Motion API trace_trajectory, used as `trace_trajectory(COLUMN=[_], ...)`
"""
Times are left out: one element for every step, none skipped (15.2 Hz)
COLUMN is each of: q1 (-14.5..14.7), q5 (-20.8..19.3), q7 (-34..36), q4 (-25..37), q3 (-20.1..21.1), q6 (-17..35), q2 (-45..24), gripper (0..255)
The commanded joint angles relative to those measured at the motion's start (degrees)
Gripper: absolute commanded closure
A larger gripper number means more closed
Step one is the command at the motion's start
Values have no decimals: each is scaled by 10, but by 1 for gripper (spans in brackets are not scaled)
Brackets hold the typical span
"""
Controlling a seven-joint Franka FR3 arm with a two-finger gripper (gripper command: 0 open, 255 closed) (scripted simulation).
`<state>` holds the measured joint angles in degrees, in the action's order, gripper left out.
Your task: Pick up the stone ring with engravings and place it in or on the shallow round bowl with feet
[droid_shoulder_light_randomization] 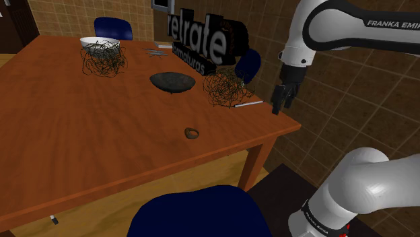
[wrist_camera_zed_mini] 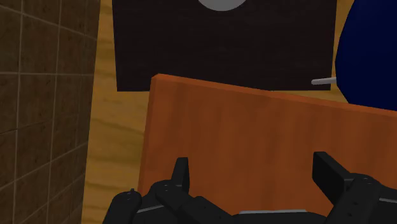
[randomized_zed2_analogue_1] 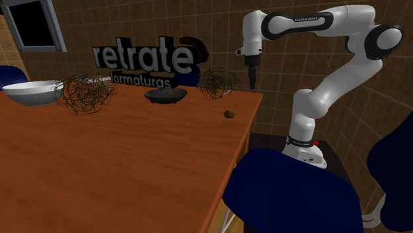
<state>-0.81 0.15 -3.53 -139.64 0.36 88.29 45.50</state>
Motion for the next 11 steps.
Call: trace_trajectory(q1=[0, 6, 11, 17, 22, 28, 32, 36, 40, 43, 46], q5=[0, 10, 20, 30, 39, 49, 58, 66, 74, 82, 90], q7=[0, 13, 26, 39, 53, 65, 78, 91, 103, 115, 127], q4=[0, -4, -7, -9, -11, -12, -13, -13, -12, -11, -9], q3=[0, 12, 25, 38, 51, 64, 78, 92, 106, 121, 136], q6=[0, 10, 21, 31, 42, 53, 65, 76, 88, 100, 112], q2=[0, 3, 6, 7, 8, 9, 8, 7, 5, 2, -1], gripper=[0, 0, 0, 0, 0, 0, 0, 0, 0, 0, 0])
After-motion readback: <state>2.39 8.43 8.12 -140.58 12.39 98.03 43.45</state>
